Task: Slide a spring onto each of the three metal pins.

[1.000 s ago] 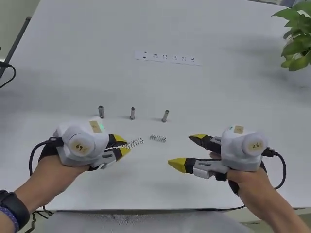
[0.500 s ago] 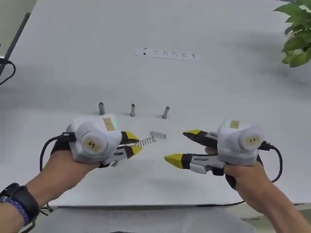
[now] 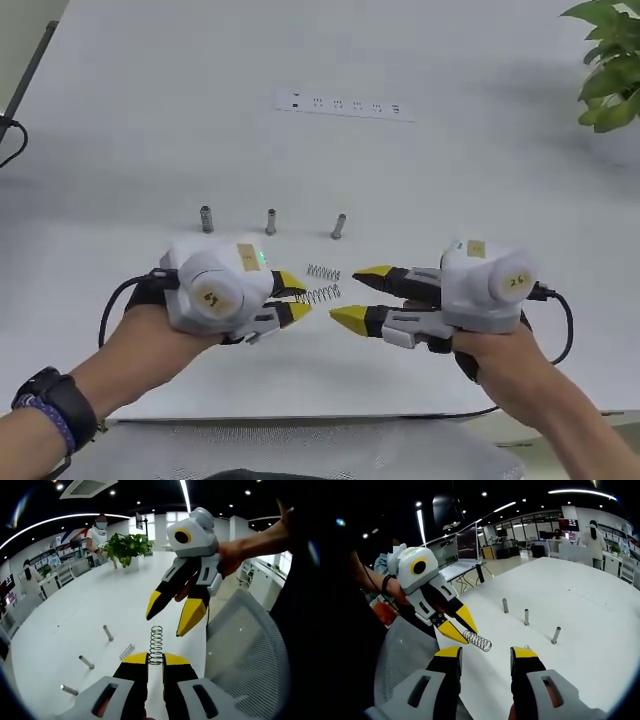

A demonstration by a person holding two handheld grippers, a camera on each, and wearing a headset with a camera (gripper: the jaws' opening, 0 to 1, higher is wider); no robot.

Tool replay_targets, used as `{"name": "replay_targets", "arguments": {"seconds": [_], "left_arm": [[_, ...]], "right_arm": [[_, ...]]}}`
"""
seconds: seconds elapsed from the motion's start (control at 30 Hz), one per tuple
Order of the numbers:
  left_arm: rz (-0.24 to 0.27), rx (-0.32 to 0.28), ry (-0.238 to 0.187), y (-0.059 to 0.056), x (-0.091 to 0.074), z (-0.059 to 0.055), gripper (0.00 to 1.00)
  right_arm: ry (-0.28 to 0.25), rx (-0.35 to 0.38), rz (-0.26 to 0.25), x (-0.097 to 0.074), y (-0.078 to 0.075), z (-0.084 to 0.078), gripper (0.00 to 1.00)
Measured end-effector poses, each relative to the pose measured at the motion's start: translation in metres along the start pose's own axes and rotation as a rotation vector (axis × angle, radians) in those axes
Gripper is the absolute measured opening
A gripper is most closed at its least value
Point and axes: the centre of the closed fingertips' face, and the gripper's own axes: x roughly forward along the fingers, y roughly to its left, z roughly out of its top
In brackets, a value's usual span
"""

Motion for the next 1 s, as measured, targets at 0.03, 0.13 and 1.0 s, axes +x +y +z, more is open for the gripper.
{"name": "replay_targets", "arguments": {"seconds": [0.03,0.13,1.0], "left_arm": [[-0.002,0.003,-0.001,-0.001,0.0,0.001,0.03],[-0.006,0.017,-0.001,-0.002,0.001,0.003,0.03],[-0.026,0.109,0.028,-0.007,0.005,0.005,0.02]], "right_arm": [[-0.003,0.001,0.01,0.0,0.001,0.001,0.35],[-0.004,0.002,0.024,0.001,0.003,0.001,0.31],[-0.009,0.004,0.094,-0.004,0.018,0.008,0.17]]}}
